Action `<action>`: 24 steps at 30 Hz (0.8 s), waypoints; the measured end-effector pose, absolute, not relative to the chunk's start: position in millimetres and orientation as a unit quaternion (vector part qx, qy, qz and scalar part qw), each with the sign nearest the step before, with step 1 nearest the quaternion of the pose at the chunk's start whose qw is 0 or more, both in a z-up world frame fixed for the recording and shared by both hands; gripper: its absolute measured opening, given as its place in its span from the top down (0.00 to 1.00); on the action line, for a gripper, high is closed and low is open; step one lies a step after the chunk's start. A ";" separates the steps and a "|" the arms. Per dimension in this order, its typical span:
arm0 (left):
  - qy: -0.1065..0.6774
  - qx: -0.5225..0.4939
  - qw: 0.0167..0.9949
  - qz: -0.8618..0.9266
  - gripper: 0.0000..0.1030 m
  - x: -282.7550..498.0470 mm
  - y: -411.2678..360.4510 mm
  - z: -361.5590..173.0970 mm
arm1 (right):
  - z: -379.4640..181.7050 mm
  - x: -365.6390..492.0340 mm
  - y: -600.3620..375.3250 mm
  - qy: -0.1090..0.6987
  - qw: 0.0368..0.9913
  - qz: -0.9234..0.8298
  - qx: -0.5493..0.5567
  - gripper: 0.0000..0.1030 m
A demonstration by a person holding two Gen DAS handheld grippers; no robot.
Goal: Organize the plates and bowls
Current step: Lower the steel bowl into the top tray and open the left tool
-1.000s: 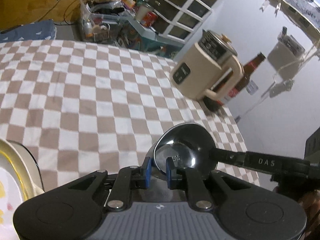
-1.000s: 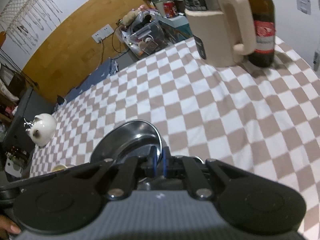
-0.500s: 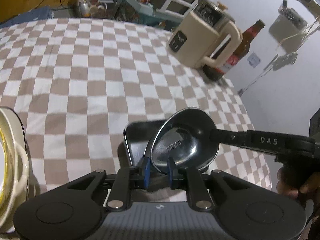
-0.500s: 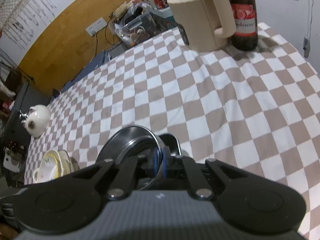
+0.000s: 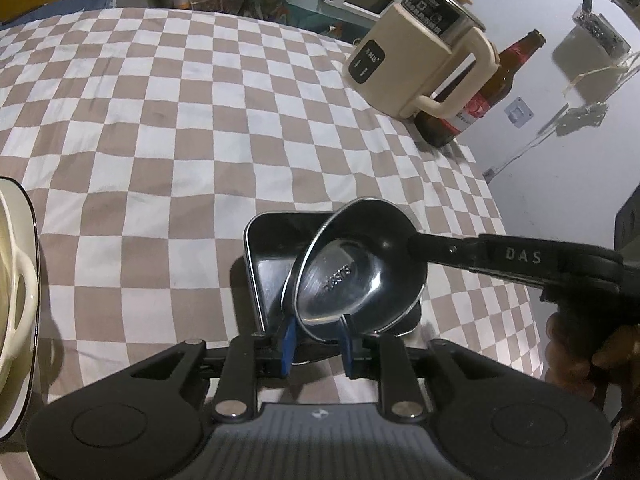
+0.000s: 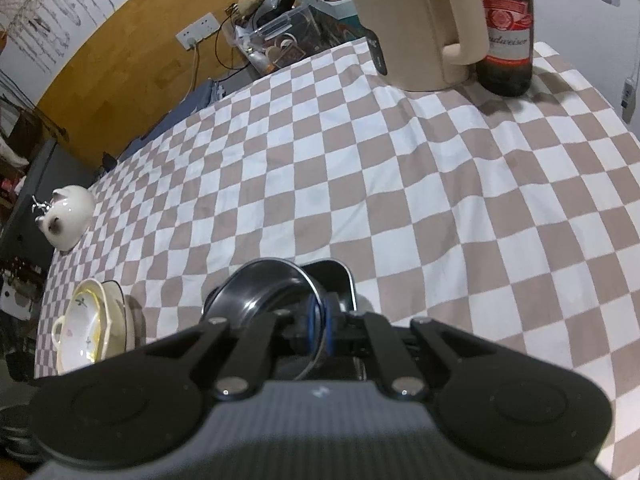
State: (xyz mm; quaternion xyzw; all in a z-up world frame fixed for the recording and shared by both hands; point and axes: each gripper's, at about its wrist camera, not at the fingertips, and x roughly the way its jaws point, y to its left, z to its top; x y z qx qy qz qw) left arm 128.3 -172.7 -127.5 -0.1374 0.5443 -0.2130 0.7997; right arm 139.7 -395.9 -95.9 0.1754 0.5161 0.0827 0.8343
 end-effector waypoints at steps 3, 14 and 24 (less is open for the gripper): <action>0.549 -0.132 0.796 -0.218 0.72 128.4 -175.6 -127.8 | -98.5 143.7 -392.9 0.521 0.832 0.083 0.171 0.94; 0.552 -0.134 0.793 -0.222 0.71 126.8 -175.0 -128.4 | -109.1 155.9 -387.7 0.530 0.829 0.075 0.162 0.93; 0.562 -0.141 0.787 -0.214 0.69 124.8 -173.1 -130.8 | -116.2 160.9 -378.0 0.537 0.827 0.081 0.149 0.92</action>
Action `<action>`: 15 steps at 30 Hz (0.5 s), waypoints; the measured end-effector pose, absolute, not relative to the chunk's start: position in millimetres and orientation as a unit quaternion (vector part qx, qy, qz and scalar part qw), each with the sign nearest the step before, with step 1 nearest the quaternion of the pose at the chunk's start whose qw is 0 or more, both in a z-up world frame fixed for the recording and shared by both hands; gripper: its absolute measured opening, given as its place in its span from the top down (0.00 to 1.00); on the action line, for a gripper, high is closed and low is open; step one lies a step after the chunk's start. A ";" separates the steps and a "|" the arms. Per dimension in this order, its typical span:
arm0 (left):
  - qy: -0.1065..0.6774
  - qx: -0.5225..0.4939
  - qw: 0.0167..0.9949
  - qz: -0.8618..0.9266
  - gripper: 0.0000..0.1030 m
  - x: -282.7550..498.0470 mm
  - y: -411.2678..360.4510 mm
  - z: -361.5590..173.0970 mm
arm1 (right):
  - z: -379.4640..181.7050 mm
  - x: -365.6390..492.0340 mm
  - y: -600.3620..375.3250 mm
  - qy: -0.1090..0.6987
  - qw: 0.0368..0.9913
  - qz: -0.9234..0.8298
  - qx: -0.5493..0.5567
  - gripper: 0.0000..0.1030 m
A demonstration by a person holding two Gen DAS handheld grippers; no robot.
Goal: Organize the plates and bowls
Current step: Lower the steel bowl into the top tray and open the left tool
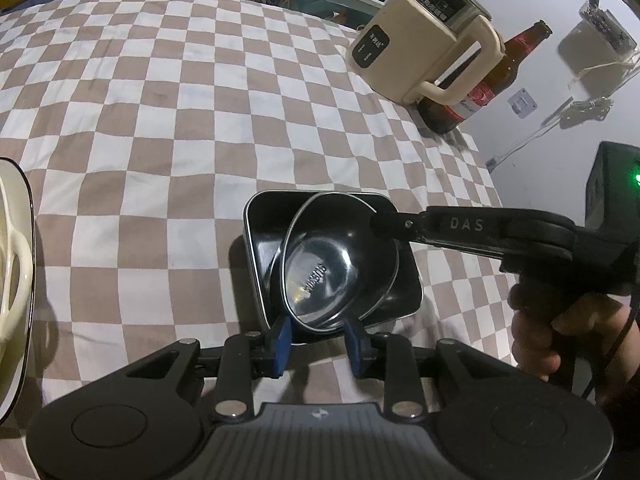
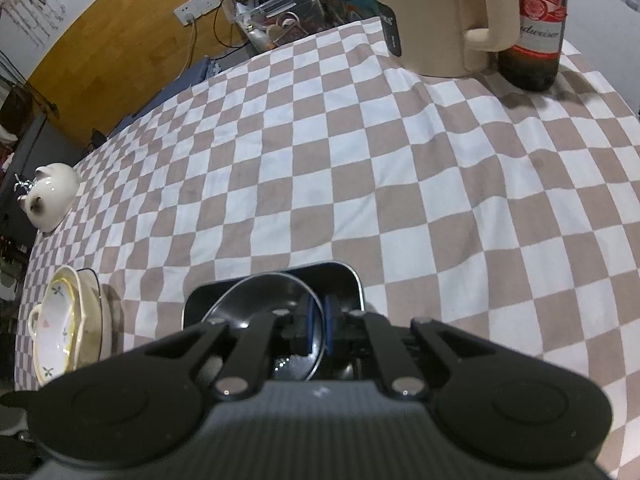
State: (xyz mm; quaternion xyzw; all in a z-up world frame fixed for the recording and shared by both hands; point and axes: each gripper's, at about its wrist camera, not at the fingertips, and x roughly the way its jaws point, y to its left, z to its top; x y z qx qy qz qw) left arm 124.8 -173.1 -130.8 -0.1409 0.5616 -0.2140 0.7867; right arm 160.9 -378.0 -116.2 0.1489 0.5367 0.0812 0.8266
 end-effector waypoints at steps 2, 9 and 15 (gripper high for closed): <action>0.565 -0.135 0.783 -0.221 0.66 124.1 -175.1 -130.1 | -117.7 162.3 -378.3 0.539 0.825 0.082 0.150 0.91; 0.569 -0.123 0.780 -0.228 0.61 120.7 -178.4 -128.0 | -111.4 165.3 -384.7 0.525 0.831 0.085 0.160 0.82; 0.562 -0.118 0.785 -0.233 0.60 119.1 -176.8 -120.2 | -101.3 163.3 -399.3 0.513 0.835 0.081 0.179 0.79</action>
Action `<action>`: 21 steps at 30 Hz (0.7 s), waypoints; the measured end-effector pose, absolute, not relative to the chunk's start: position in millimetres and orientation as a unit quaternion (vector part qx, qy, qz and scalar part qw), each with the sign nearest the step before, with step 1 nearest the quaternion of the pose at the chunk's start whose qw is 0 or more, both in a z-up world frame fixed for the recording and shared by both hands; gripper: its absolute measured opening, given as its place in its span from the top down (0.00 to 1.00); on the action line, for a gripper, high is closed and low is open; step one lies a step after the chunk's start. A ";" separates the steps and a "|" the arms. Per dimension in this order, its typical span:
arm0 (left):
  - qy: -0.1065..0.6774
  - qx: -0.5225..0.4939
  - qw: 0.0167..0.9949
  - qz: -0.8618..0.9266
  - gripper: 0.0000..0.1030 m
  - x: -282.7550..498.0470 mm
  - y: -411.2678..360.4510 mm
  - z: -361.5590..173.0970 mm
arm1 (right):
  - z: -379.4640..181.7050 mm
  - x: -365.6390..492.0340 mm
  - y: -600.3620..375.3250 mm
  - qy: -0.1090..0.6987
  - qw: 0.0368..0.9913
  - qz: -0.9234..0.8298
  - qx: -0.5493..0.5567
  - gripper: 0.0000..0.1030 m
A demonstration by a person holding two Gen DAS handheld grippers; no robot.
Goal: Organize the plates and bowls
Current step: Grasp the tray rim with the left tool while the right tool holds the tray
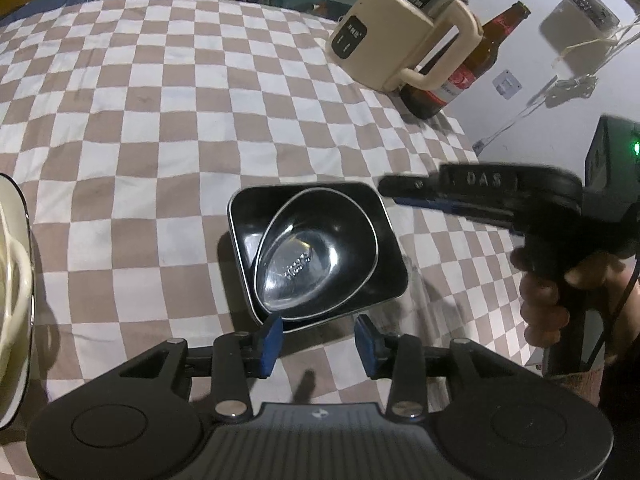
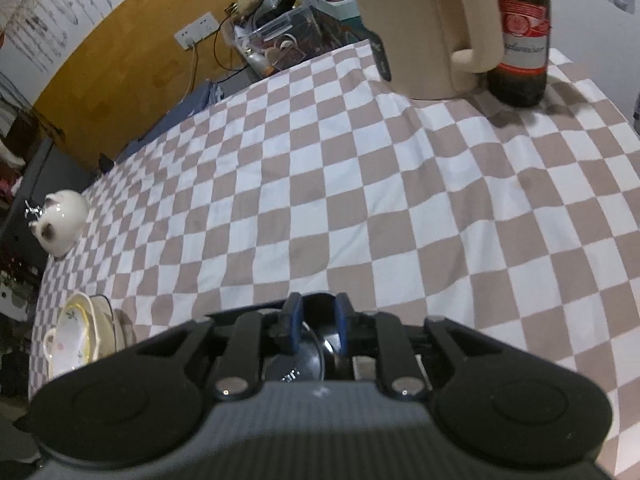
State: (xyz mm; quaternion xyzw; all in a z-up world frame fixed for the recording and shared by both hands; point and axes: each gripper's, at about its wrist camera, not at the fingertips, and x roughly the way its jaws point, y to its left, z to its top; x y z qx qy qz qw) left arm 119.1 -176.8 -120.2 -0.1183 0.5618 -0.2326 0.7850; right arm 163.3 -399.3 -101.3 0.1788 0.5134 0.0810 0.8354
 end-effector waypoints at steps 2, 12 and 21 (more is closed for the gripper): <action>0.555 -0.122 0.791 -0.228 0.60 119.3 -173.2 -116.3 | -101.5 160.0 -404.6 0.516 0.833 0.081 0.182 0.79; 0.531 -0.150 0.817 -0.165 0.61 144.4 -148.7 -113.8 | -118.6 138.5 -413.0 0.548 0.813 0.097 0.173 0.80; 0.531 -0.130 0.826 -0.140 0.62 170.4 -155.6 -128.8 | -127.6 146.1 -415.2 0.547 0.809 0.111 0.183 0.89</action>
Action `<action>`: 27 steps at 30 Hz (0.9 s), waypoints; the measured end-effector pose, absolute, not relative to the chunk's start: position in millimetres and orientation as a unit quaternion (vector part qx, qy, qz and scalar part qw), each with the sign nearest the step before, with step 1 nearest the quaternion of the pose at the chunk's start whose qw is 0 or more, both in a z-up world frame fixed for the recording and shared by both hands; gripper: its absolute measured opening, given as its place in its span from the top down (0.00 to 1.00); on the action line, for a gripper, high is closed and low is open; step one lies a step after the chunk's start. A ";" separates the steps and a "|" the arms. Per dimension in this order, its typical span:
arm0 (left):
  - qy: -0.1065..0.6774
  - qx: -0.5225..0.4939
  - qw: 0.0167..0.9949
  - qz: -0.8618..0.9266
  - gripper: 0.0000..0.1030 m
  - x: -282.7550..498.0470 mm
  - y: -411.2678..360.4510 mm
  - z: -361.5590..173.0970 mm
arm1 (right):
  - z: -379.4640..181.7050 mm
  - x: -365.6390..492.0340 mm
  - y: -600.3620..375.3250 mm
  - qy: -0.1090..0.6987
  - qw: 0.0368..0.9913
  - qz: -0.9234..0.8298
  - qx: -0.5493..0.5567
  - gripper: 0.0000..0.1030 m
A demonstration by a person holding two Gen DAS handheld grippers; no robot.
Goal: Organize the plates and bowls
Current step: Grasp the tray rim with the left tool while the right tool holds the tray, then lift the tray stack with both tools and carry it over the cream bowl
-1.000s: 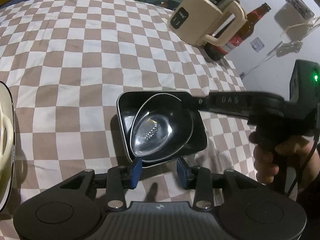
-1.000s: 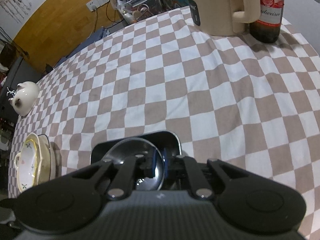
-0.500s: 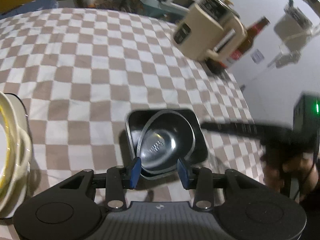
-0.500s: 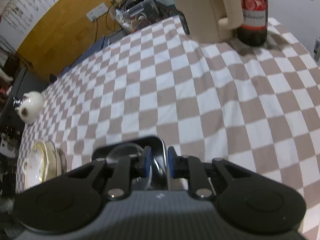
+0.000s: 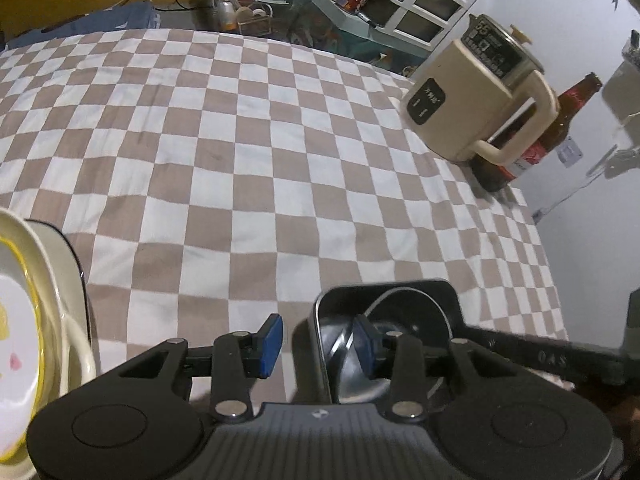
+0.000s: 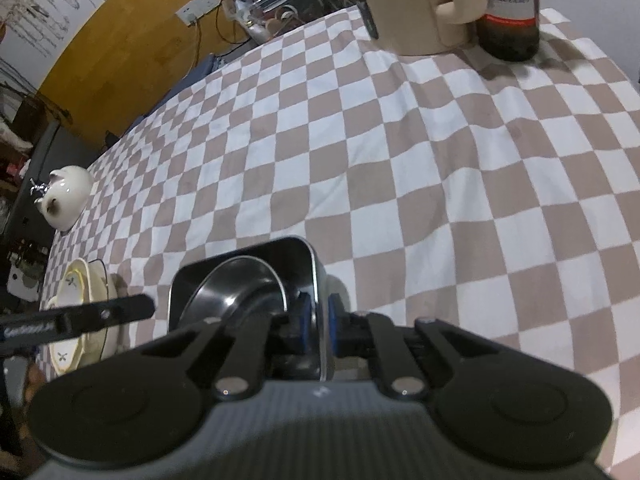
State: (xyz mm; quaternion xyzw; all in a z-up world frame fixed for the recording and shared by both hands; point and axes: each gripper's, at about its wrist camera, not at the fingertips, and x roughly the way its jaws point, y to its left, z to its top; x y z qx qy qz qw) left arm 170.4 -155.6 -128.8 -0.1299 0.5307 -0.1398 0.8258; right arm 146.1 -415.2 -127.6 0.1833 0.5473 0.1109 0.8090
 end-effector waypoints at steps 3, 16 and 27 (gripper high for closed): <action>0.537 -0.124 0.824 -0.133 0.62 177.6 -157.8 -137.9 | -135.1 147.7 -413.6 0.557 0.801 0.115 0.185 0.90; 0.566 -0.128 0.801 -0.144 0.64 162.4 -155.3 -160.6 | -150.4 146.1 -420.8 0.560 0.791 0.112 0.217 0.91; 0.565 -0.156 0.794 -0.158 0.90 153.0 -159.1 -157.7 | -145.5 150.1 -412.2 0.557 0.797 0.120 0.197 0.91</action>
